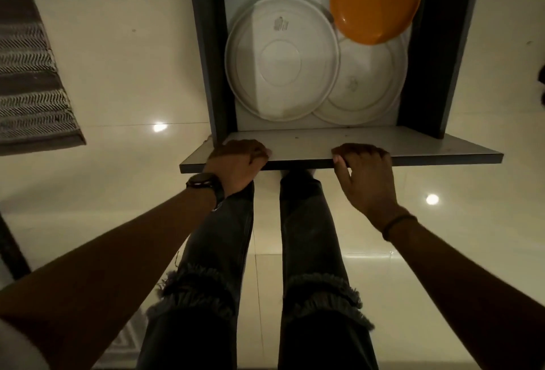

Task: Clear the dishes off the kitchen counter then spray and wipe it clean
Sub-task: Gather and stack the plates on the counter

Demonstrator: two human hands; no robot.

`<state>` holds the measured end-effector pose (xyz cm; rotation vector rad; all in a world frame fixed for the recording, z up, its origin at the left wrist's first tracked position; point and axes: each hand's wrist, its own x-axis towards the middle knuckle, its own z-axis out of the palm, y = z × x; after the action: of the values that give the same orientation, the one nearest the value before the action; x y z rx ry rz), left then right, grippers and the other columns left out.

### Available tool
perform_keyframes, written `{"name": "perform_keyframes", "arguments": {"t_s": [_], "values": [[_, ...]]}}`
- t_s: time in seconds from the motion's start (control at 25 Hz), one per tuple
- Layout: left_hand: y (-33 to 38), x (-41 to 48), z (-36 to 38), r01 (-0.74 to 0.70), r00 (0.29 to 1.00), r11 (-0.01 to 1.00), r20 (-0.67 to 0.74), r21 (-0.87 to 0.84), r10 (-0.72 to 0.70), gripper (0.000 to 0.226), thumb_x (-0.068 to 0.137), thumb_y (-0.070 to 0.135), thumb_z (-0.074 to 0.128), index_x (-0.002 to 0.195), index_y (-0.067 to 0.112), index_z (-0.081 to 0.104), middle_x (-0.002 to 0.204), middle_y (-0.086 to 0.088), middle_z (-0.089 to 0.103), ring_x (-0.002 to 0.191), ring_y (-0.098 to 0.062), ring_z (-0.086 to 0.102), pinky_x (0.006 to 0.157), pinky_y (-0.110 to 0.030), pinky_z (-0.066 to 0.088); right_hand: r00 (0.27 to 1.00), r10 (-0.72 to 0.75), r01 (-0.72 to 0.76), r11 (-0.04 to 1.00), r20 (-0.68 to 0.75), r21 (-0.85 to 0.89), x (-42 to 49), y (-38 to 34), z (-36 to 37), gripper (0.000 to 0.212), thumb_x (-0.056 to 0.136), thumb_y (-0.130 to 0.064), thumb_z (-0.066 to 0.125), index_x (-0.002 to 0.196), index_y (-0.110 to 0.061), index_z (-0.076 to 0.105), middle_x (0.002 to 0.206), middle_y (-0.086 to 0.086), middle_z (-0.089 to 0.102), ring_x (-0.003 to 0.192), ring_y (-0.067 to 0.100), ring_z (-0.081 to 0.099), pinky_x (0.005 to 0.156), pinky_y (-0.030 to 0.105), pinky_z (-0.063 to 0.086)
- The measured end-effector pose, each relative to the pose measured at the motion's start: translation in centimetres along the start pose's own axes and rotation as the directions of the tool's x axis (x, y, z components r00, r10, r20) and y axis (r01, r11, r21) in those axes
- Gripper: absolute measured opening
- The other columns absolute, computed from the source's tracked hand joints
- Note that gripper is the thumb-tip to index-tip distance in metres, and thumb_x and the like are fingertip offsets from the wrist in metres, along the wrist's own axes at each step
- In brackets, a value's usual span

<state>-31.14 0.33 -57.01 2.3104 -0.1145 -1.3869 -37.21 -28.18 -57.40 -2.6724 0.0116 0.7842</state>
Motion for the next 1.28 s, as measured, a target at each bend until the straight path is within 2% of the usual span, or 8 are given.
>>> {"name": "perform_keyframes", "arguments": {"t_s": [0.16, 0.28, 0.44, 0.52, 0.72, 0.88, 1.08, 1.28], "values": [[-0.7, -0.6, 1.8, -0.130, 0.963, 0.969, -0.204, 0.209, 0.173, 0.083, 0.095, 0.072, 0.012, 0.111, 0.016, 0.071, 0.101, -0.009, 0.071, 0.090, -0.032, 0.065, 0.084, -0.044, 0.053, 0.993, -0.041, 0.026, 0.991, -0.111, -0.134, -0.8, 0.7, 1.6, 0.049, 0.101, -0.051, 0.038, 0.131, -0.019, 0.060, 0.138, 0.008, 0.058, 0.130, 0.035, 0.044, 0.102, 0.046, 0.029], [-1.8, 0.9, 2.0, -0.117, 0.961, 0.933, -0.198, 0.341, 0.193, 0.086, 0.095, 0.073, 0.006, 0.119, 0.021, 0.070, 0.111, -0.006, 0.072, 0.098, -0.032, 0.065, 0.084, -0.044, 0.053, 0.986, -0.083, 0.055, 0.981, -0.148, -0.187, 0.2, 1.1, 3.0, 0.061, 0.095, -0.065, 0.042, 0.134, -0.021, 0.058, 0.141, 0.008, 0.055, 0.133, 0.035, 0.041, 0.098, 0.045, 0.027], [-1.3, 2.1, 0.0, -0.056, 0.989, 0.941, -0.109, 0.334, 0.098, 0.077, 0.087, 0.082, 0.026, 0.137, 0.031, 0.055, 0.136, 0.003, 0.060, 0.124, -0.025, 0.055, 0.100, -0.041, 0.047, 0.972, -0.136, 0.095, 0.974, -0.193, -0.205, 1.9, 1.4, 1.9, 0.059, 0.090, -0.061, 0.057, 0.134, -0.021, 0.058, 0.140, 0.007, 0.055, 0.131, 0.035, 0.043, 0.099, 0.046, 0.031], [-1.3, 2.9, -1.4, -0.074, 0.980, 0.933, -0.148, 0.351, 0.133, 0.082, 0.082, 0.086, 0.026, 0.134, 0.031, 0.058, 0.132, 0.004, 0.062, 0.119, -0.024, 0.058, 0.095, -0.039, 0.048, 0.960, -0.159, 0.103, 0.967, -0.233, -0.235, 3.4, 1.1, 1.2, 0.059, 0.089, -0.058, 0.063, 0.134, -0.020, 0.059, 0.140, 0.008, 0.056, 0.130, 0.035, 0.045, 0.099, 0.045, 0.032], [-0.5, 6.8, -6.5, -0.058, 0.889, 0.878, -0.375, 0.475, 0.261, 0.070, 0.084, 0.087, 0.033, 0.113, 0.033, 0.066, 0.101, 0.006, 0.071, 0.091, -0.020, 0.067, 0.072, -0.031, 0.048, 0.957, -0.147, 0.081, 0.964, -0.251, -0.255, 9.8, 0.7, -2.6, 0.064, 0.095, -0.067, 0.045, 0.138, -0.021, 0.055, 0.141, 0.007, 0.054, 0.132, 0.037, 0.044, 0.104, 0.050, 0.033], [1.0, 10.7, -13.0, -0.056, 0.859, 0.888, -0.432, 0.456, 0.276, 0.063, 0.088, 0.084, 0.032, 0.112, 0.035, 0.062, 0.107, 0.003, 0.070, 0.096, -0.021, 0.065, 0.081, -0.035, 0.052, 0.932, -0.175, 0.095, 0.963, -0.318, -0.253, 16.5, 0.3, -6.3, 0.063, 0.096, -0.067, 0.045, 0.137, -0.019, 0.055, 0.141, 0.009, 0.053, 0.136, 0.038, 0.043, 0.109, 0.054, 0.034], [1.6, 11.9, -18.7, -0.062, 0.627, 0.858, -0.649, 0.510, 0.431, 0.051, 0.098, 0.046, 0.051, 0.140, 0.018, 0.050, 0.143, -0.007, 0.050, 0.132, -0.033, 0.045, 0.107, -0.048, 0.036, 0.857, 0.007, -0.076, 0.991, -0.516, -0.113, 22.5, -2.1, -10.4, 0.069, 0.095, -0.053, 0.055, 0.150, -0.013, 0.043, 0.158, 0.012, 0.039, 0.146, 0.037, 0.033, 0.118, 0.056, 0.027], [0.5, 11.2, -18.9, -0.005, 0.642, 0.943, -0.722, 0.332, 0.258, 0.062, 0.091, 0.036, 0.064, 0.145, 0.014, 0.043, 0.148, -0.009, 0.044, 0.137, -0.032, 0.039, 0.111, -0.046, 0.037, 0.823, 0.207, -0.107, 0.971, -0.529, 0.214, 22.8, -5.9, -10.3, 0.078, 0.094, -0.048, 0.060, 0.155, -0.007, 0.035, 0.157, 0.014, 0.038, 0.143, 0.033, 0.037, 0.113, 0.048, 0.036]]}}
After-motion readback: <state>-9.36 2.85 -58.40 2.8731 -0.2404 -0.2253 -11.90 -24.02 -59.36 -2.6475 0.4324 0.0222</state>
